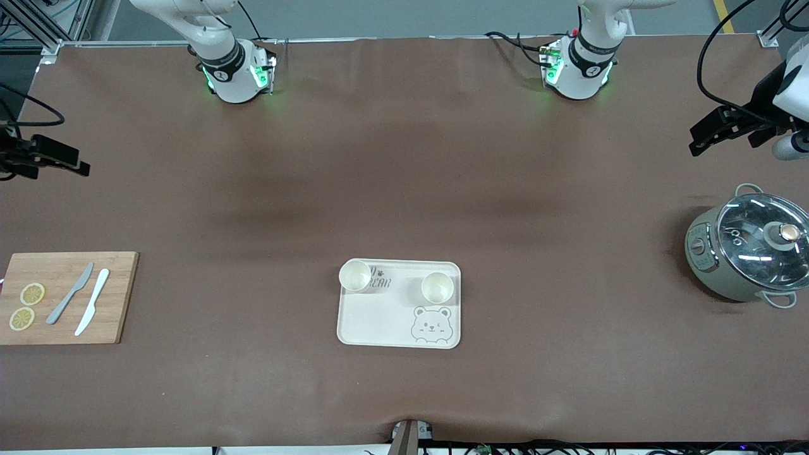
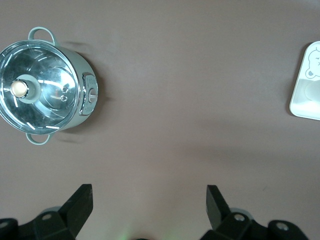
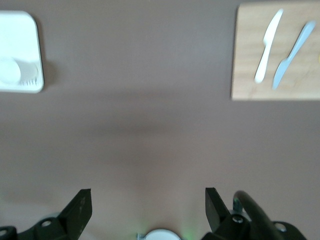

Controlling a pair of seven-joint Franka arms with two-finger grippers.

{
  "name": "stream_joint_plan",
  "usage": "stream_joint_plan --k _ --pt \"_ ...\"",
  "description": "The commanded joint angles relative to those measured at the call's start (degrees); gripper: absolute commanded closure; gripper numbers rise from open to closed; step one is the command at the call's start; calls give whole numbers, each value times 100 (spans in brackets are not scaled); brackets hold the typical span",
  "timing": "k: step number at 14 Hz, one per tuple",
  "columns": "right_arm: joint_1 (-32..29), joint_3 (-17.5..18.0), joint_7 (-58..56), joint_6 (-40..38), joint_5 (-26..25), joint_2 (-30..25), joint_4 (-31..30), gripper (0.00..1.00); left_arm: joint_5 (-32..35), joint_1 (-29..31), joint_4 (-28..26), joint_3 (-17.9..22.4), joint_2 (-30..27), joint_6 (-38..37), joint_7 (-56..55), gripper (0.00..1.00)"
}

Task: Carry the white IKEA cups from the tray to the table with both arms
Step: 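Reach the left gripper toward the white cups on the tray, then grasp a white cup with the left gripper while the right gripper reaches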

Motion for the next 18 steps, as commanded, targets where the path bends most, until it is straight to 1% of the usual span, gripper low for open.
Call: stream_joint_plan --k 1,3,5,6,8,10,12,14,16,17,18 --pt "-201 6 -128 -390 459 119 106 0 -38 -33 330 -108 277 -92 -406 0" --pt "-236 -3 -137 -303 312 224 106 0 -99 -77 393 -196 400 -74 -575 0" --pt "-210 6 -146 353 -345 417 106 0 -39 -78 410 -589 663 92 -662 0" --pt "-184 14 -146 426 -479 540 80 0 -12 -104 402 -739 829 328 -811 0" --pt "-183 14 -59 192 -463 576 10 0 -12 -209 410 -977 1251 767 -1215 0" --pt "-157 32 -58 -204 -427 524 45 0 -3 -603 428 -1013 1716 1259 -1741 0" --pt "-87 67 -50 -539 -383 488 88 0 -21 -859 437 -1013 2182 1926 -2199 0" --pt "228 32 47 -365 -514 567 132 0 -21 -1113 524 -1013 2718 2655 -2367 0" --pt "195 23 309 82 -428 690 -7 0 -21 -1351 865 -1005 3394 3193 -2735 0" --pt "221 32 476 189 -401 786 -78 0 -12 -1526 1094 -961 3754 3421 -2929 0" --pt "290 32 722 251 -383 848 -87 0 40 -1702 1270 -891 4036 3589 -3070 9"
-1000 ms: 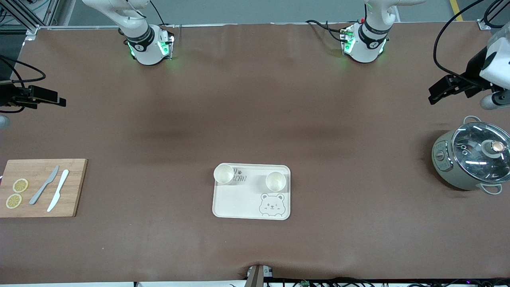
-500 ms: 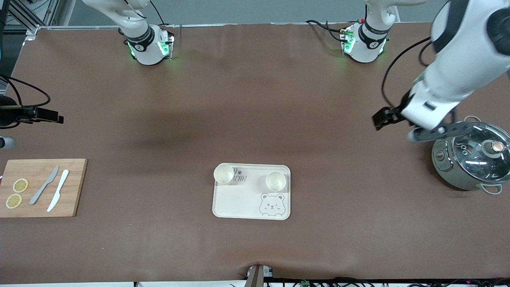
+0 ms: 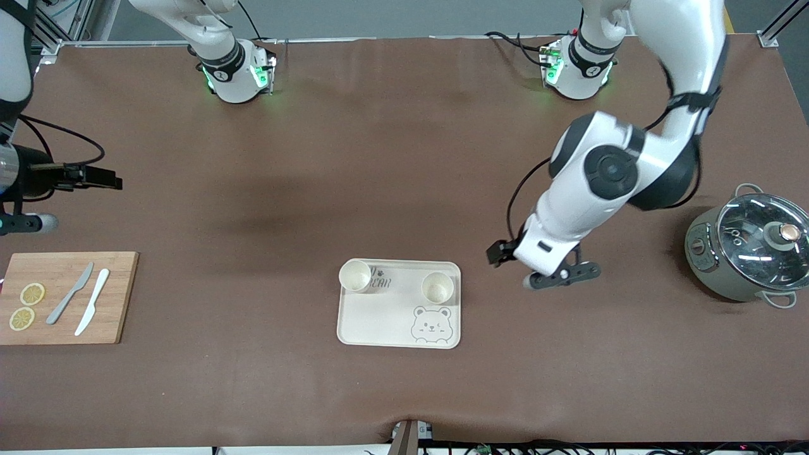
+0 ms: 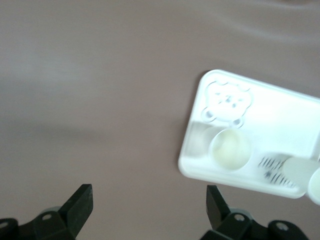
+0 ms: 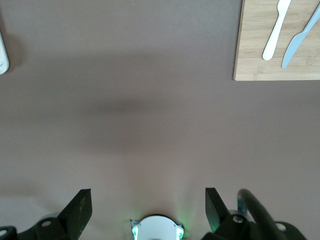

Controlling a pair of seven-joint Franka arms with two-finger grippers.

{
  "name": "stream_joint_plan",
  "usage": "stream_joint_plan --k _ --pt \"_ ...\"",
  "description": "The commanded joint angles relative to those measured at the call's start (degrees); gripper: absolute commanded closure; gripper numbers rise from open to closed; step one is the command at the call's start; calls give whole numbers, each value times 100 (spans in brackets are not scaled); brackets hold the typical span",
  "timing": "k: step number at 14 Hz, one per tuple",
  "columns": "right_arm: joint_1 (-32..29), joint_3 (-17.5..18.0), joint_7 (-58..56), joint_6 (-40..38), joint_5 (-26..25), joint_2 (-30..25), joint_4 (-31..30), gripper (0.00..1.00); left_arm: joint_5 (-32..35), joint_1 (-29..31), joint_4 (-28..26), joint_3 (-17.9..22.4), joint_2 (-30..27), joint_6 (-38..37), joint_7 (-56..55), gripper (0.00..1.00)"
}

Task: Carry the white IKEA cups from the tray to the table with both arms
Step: 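Grasp a white cup with the left gripper while the right gripper reaches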

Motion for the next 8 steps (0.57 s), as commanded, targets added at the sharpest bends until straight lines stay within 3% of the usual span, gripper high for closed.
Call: stream_joint_plan --k 1,2,4,8 --pt "192 11 840 188 30 228 -49 0 59 -443 814 222 904 359 -324 11" --pt "342 11 1306 223 178 324 -49 0 59 -575 867 293 1081 613 -368 11" --pt "527 11 1976 460 355 509 -49 0 59 -742 868 372 1318 1010 -447 25" --pt "1019 11 3022 1057 391 834 -49 0 67 -866 824 390 1618 1135 -553 25"
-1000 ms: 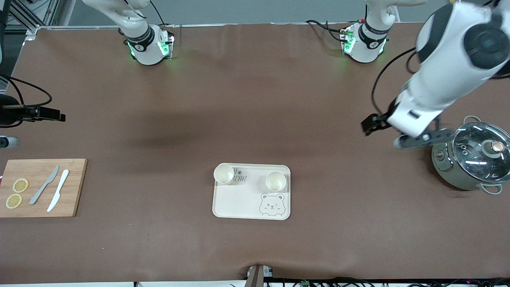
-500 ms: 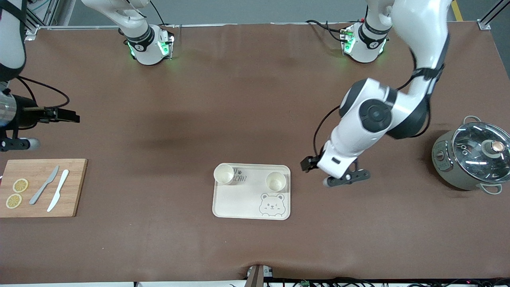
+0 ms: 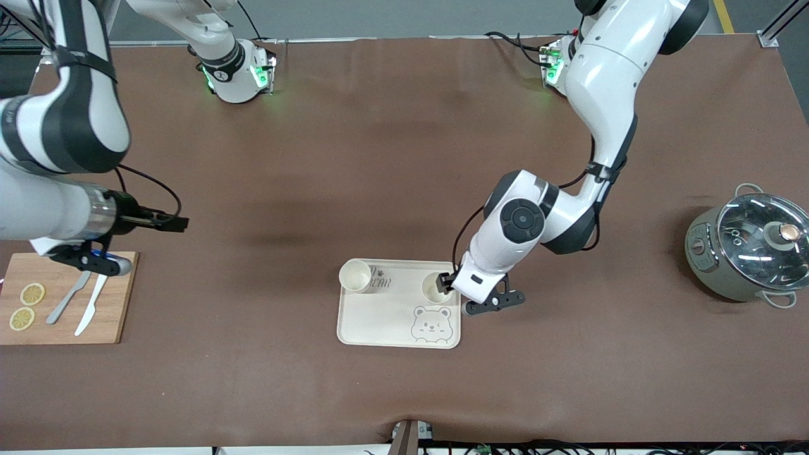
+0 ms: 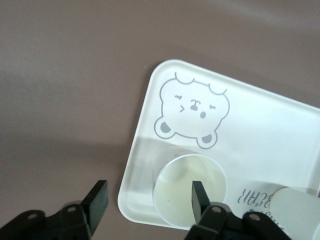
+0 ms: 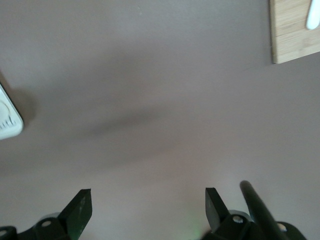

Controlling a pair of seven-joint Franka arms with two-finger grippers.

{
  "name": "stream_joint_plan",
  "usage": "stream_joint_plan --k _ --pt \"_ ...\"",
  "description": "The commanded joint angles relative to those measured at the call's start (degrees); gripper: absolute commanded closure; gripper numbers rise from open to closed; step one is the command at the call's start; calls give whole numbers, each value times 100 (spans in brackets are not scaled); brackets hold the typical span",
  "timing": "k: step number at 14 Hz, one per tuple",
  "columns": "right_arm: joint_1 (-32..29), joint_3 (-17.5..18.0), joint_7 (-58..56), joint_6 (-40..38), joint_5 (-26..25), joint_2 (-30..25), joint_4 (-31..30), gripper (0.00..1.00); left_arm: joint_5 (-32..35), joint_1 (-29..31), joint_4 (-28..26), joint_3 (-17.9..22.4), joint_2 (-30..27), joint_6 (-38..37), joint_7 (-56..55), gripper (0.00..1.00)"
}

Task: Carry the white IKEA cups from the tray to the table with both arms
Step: 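Grasp a white cup with the left gripper while the right gripper reaches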

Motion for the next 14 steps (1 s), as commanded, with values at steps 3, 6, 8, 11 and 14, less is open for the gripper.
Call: stream_joint_plan --k 3,6,8,11,14 --pt "446 -25 1246 647 254 266 45 0 50 -103 155 80 308 12 -149 42" --pt "709 -25 1704 832 501 469 45 0 58 -138 155 80 509 318 -97 84" --pt "894 -25 1890 1025 641 574 45 0 58 -208 155 80 633 565 -52 100" --pt "1271 -25 2678 1699 818 811 45 0 93 -209 155 97 555 566 -52 100" --pt "1517 -25 2971 2412 835 1101 45 0 636 -174 155 97 300 409 -43 100"
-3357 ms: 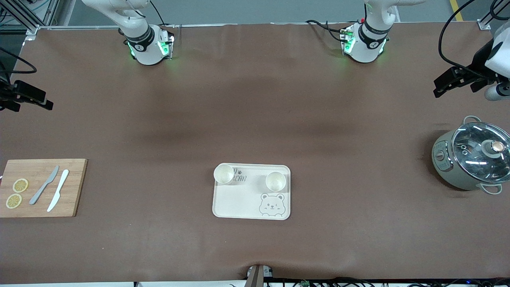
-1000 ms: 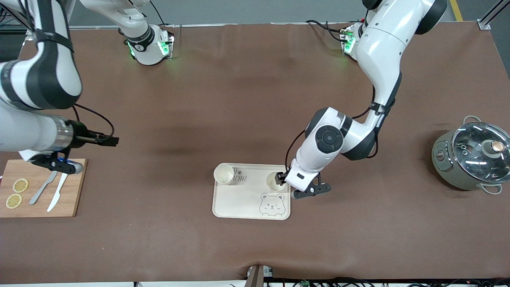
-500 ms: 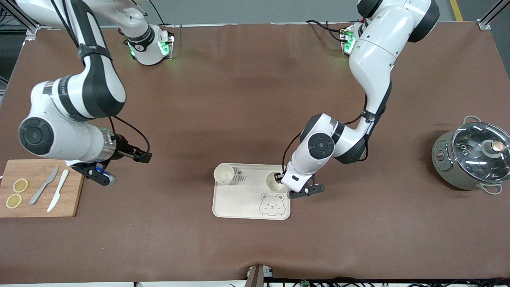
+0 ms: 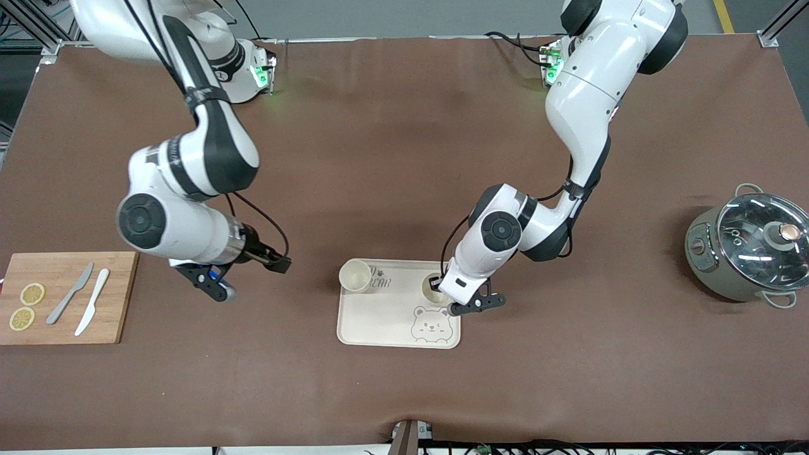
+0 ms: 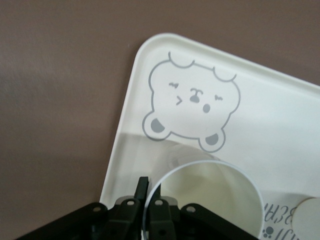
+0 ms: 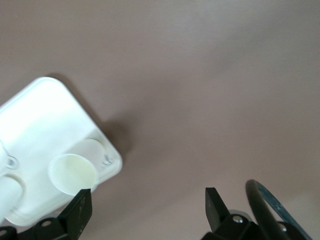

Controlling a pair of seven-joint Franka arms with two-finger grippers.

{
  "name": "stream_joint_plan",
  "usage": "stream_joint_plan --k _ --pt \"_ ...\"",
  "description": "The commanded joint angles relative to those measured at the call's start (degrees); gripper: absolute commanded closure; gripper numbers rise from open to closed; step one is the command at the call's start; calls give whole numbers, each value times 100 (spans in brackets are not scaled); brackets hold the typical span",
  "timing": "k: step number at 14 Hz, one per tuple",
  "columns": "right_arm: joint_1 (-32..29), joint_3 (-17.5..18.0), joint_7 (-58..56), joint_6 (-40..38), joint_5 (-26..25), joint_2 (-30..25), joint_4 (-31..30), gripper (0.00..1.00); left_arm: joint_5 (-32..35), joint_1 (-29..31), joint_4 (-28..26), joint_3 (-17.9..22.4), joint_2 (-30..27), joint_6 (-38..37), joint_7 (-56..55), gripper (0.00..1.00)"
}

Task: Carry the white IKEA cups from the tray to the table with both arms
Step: 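Lift the cup with the left gripper while the right gripper grasps another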

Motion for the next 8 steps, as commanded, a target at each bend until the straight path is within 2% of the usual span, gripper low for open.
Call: stream_joint_plan --k 1,4,7,8 --pt "281 -48 309 505 113 293 62 0 533 3 10 75 -372 -420 -38 100" --pt "606 -56 775 998 96 601 79 0 728 134 -103 75 -873 -818 329 100" --pt "730 -48 917 1341 113 865 71 1 737 625 -594 66 -1505 -1187 1041 100" --pt "852 -56 934 1534 113 961 62 10 737 784 -849 57 -1751 -1275 1165 100"
